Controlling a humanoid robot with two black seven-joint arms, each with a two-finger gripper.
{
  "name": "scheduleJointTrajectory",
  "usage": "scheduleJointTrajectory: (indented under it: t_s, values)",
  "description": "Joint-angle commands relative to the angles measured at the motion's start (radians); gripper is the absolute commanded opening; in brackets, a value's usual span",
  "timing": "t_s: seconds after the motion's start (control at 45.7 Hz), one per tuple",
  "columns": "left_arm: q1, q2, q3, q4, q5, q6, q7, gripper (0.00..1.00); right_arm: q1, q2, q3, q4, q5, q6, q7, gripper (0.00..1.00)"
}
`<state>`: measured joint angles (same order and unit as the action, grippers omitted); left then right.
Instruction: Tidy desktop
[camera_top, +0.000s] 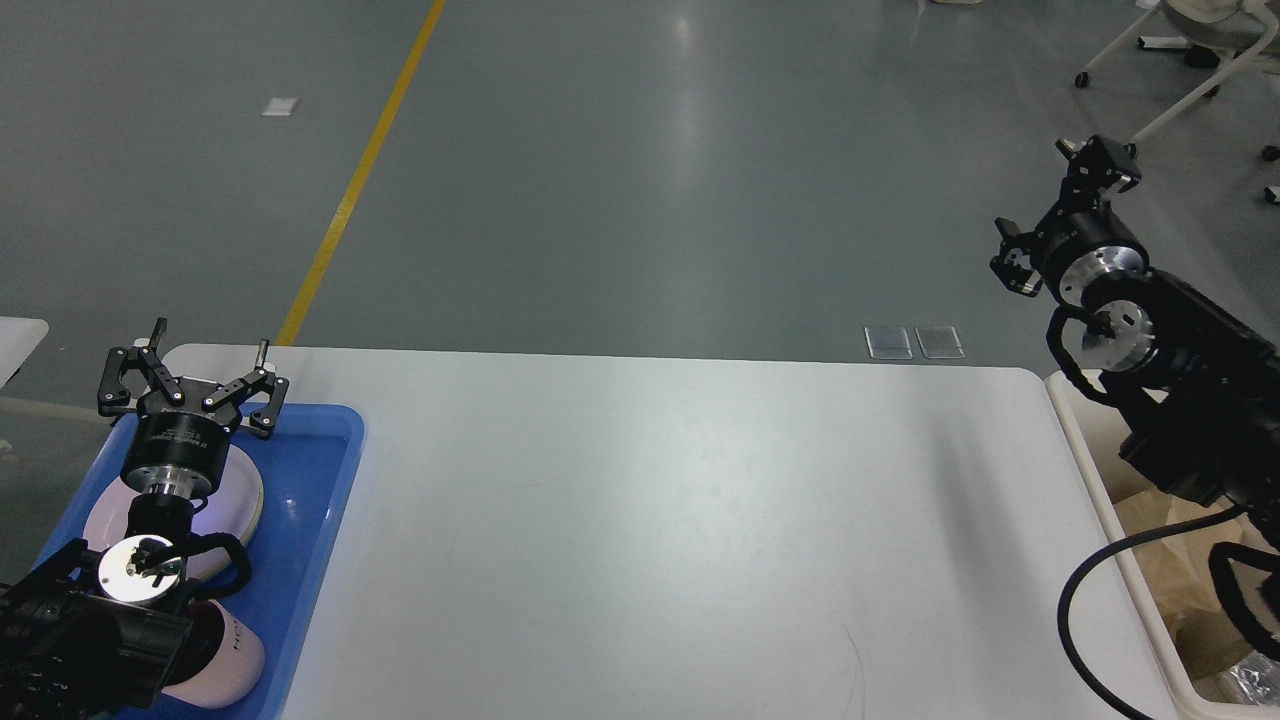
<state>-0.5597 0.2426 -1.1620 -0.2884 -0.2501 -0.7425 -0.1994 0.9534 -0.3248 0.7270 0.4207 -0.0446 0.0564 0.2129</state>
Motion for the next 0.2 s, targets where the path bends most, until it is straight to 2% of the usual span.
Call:
scheduleJointTrajectory:
  t_s: [0.0,0.087,0.175]
  values:
    - [0.000,0.000,-0.001,0.000,0.000,0.000,0.000,0.96,-0.022,0.021,0.025,0.043,0.000,0.003,0.135,1.00]
    - [0.000,0.000,0.001,0.000,0.000,0.000,0.000,0.96,-0.027,0.056,0.032,0.043,0.000,0.005,0.203,1.00]
    - [0.000,0.000,-0.001,0.000,0.000,0.000,0.000,0.96,-0.050,0.076,0.034,0.041,0.000,0.005,0.237,1.00]
